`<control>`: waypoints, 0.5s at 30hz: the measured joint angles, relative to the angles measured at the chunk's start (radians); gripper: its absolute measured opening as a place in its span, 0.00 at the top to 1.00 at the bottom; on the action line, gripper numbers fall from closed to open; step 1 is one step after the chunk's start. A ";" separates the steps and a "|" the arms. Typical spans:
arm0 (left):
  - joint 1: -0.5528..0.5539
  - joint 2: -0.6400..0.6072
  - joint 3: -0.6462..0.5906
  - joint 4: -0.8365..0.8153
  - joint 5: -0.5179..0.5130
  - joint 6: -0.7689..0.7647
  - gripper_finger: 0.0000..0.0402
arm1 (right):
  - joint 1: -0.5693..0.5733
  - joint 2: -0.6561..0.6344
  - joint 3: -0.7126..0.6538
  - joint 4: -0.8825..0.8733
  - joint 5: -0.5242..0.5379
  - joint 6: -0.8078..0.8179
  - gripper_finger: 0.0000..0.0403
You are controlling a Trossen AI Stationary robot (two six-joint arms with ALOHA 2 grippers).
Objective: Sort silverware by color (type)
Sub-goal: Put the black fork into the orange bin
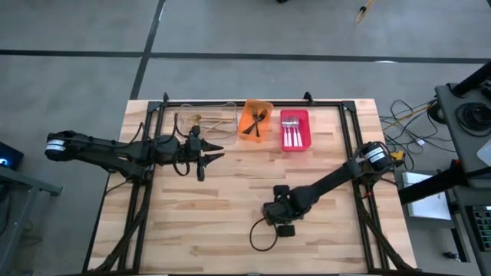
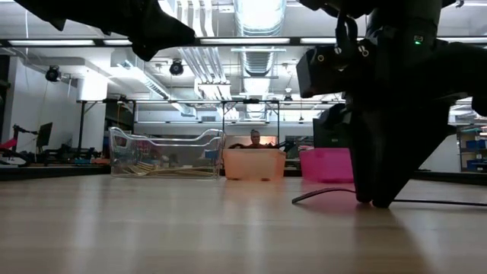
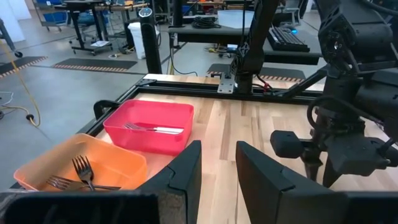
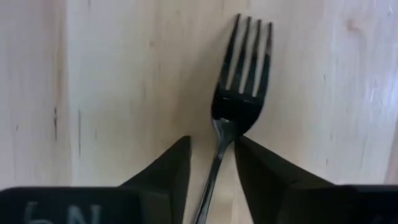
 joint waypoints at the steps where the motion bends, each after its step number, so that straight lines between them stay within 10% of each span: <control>1: 0.000 0.000 0.000 0.000 0.000 0.000 0.80 | -0.002 -0.001 0.000 0.005 -0.001 0.000 0.76; 7: 0.000 0.000 0.000 0.000 0.000 0.000 0.80 | -0.006 0.000 0.000 0.036 0.002 -0.026 0.95; 15: 0.000 0.002 0.000 -0.001 0.000 -0.004 0.80 | -0.042 -0.072 -0.001 0.037 -0.052 -0.095 0.97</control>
